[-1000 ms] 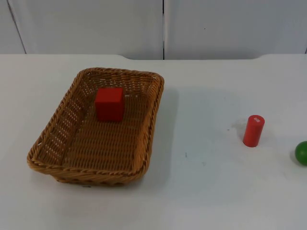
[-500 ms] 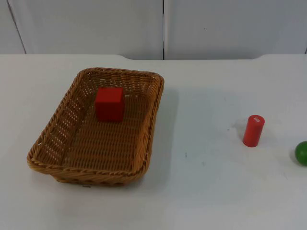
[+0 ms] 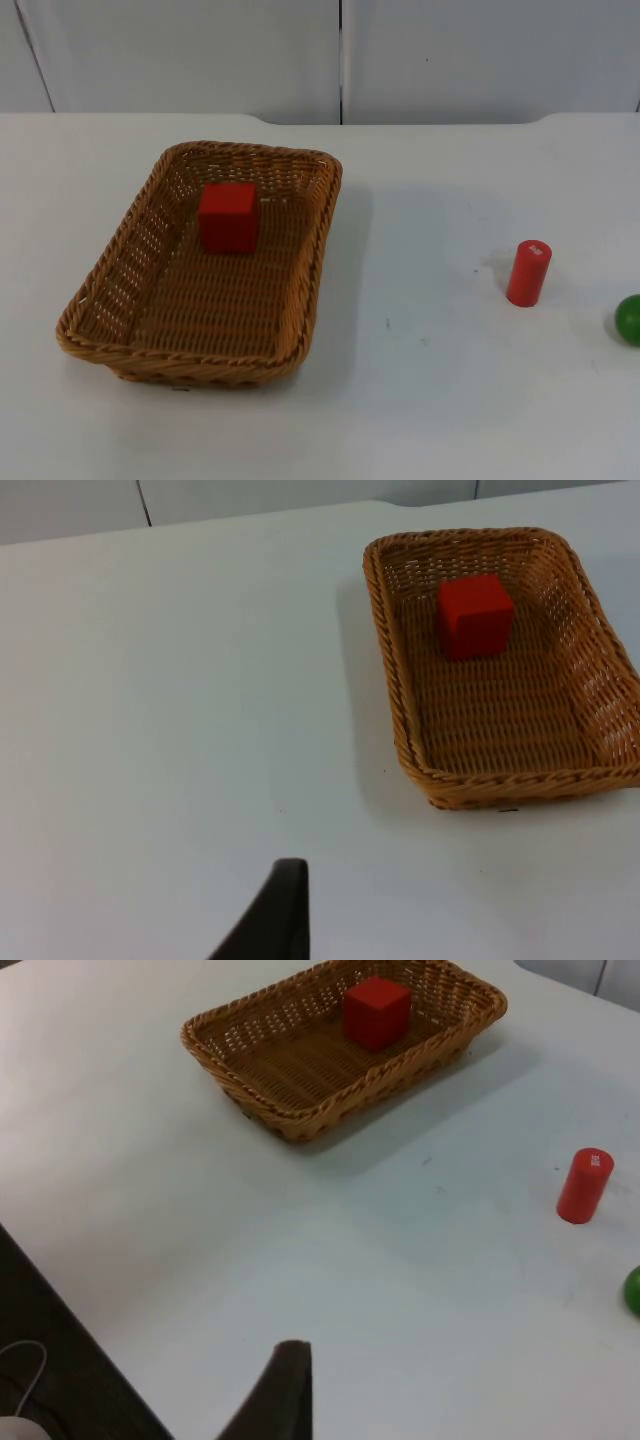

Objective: Pick up the basket with the left hand and place the object to the left of the red cylinder into the basket with the right hand.

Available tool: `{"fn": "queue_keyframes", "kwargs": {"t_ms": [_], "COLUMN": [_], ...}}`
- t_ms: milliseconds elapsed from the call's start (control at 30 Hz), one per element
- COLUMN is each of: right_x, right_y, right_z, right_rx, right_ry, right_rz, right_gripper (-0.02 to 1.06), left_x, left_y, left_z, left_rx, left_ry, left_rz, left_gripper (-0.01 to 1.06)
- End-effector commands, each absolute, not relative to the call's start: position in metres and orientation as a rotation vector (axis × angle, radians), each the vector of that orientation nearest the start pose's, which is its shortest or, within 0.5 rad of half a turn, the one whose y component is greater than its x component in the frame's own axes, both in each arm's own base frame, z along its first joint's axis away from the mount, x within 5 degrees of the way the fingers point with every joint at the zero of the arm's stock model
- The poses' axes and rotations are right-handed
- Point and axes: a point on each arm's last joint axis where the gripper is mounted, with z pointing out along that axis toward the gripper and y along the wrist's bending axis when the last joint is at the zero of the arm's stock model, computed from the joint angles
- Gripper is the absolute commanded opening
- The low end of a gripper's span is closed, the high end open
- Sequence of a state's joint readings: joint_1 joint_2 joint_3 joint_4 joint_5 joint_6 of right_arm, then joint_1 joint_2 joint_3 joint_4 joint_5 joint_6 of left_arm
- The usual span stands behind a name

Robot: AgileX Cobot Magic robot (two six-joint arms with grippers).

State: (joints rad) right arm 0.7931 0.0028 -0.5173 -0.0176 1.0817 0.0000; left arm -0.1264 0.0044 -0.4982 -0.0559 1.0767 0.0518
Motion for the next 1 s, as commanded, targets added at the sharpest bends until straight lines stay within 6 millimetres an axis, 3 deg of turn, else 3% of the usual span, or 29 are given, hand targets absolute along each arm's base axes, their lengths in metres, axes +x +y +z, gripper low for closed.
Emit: {"fn": "queue_keyframes", "kwargs": {"t_ms": [0,300,467,967], "right_x": [-0.0041,-0.0040,-0.0040,-0.0040], "right_y": [-0.0064,-0.0066,-0.0066,-0.0066], "right_z": [0.2799,0.2799,0.2799,0.2799], "right_rx": [-0.799,-0.792,-0.793,-0.793], "right_ry": [1.922,1.924,1.924,1.924], "right_rz": [0.464,0.465,0.465,0.465], "right_gripper": [0.92,0.92,1.06,1.05], "left_x": [-0.0056,-0.0056,-0.0056,-0.0056], "left_y": [-0.0035,-0.0035,-0.0035,-0.0038], "left_z": [0.2747,0.2747,0.2747,0.2747], "left_rx": [0.185,0.185,0.185,0.185], "left_ry": [2.058,2.058,2.058,2.058], "left_rz": [-0.115,-0.115,-0.115,-0.119], "left_gripper": [1.05,1.05,1.05,1.05]}}
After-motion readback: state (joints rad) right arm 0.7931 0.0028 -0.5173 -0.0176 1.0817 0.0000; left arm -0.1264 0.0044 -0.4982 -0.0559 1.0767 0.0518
